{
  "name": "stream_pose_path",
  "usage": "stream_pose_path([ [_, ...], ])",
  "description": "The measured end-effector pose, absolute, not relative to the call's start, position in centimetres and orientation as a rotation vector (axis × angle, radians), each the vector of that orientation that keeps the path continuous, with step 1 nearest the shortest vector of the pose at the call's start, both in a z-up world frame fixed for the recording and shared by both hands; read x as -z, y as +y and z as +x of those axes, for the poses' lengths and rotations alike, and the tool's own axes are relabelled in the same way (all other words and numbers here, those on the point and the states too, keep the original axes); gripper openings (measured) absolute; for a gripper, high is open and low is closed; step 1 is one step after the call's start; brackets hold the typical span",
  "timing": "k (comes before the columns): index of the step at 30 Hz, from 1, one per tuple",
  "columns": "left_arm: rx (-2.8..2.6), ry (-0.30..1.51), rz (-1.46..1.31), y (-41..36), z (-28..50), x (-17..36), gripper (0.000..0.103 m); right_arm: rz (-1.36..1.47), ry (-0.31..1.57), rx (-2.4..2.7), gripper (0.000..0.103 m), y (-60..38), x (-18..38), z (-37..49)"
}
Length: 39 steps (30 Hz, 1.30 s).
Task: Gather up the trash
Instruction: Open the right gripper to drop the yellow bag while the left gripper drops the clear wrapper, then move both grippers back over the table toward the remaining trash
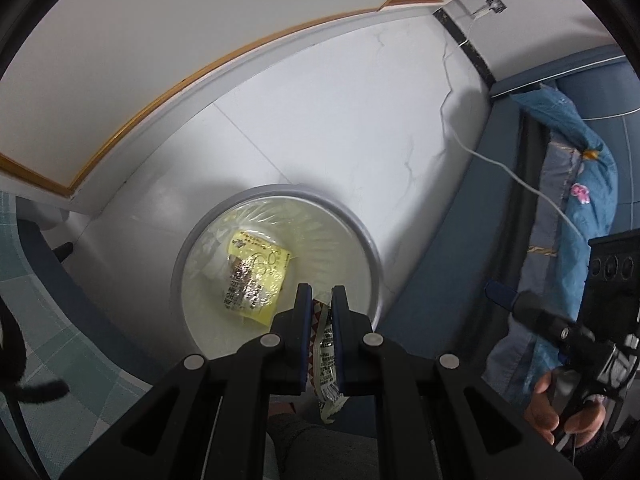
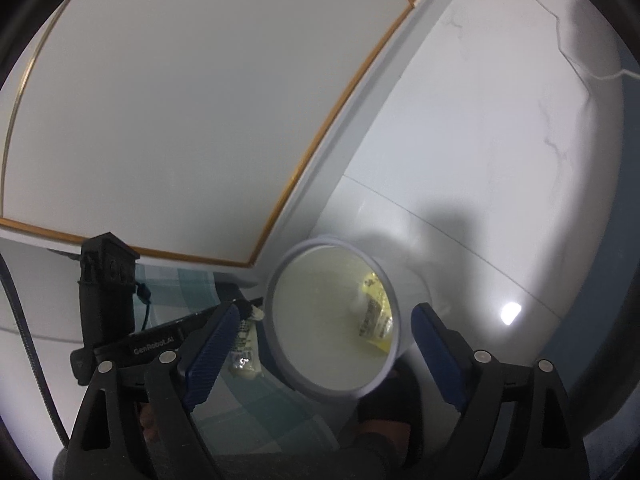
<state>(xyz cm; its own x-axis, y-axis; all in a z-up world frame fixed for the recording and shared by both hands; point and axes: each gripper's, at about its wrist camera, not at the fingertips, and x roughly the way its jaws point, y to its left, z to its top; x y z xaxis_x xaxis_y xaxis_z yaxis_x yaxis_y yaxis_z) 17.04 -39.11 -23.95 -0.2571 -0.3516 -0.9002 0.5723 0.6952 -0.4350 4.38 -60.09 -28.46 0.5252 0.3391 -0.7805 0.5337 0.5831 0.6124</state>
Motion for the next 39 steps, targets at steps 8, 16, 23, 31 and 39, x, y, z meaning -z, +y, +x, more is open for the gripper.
stream_pose_path([
  [8, 0.805, 1.630, 0.212, -38.4, 17.3, 24.3, 0.041, 1.007, 1.102, 0.170, 0.089, -59.5, 29.6, 3.9],
  [16, 0.731, 1.537, 0.211, -36.7, 16.9, 21.9, 0.070, 0.975, 1.116, 0.175, 0.092, -58.9, 29.3, 3.7],
  [23, 0.699, 1.447, 0.221, -36.4, 15.8, 19.6, 0.072, 0.939, 1.106, 0.167, 0.094, -58.1, 28.3, 3.7],
  [31, 0.678, 1.339, 0.181, -35.0, 15.5, 15.8, 0.072, 0.900, 1.074, 0.179, 0.096, -58.0, 26.2, 3.1],
  [39, 0.643, 1.219, 0.127, -32.3, 14.5, 10.8, 0.072, 0.798, 0.999, 0.173, 0.096, -57.4, 21.2, 3.0],
])
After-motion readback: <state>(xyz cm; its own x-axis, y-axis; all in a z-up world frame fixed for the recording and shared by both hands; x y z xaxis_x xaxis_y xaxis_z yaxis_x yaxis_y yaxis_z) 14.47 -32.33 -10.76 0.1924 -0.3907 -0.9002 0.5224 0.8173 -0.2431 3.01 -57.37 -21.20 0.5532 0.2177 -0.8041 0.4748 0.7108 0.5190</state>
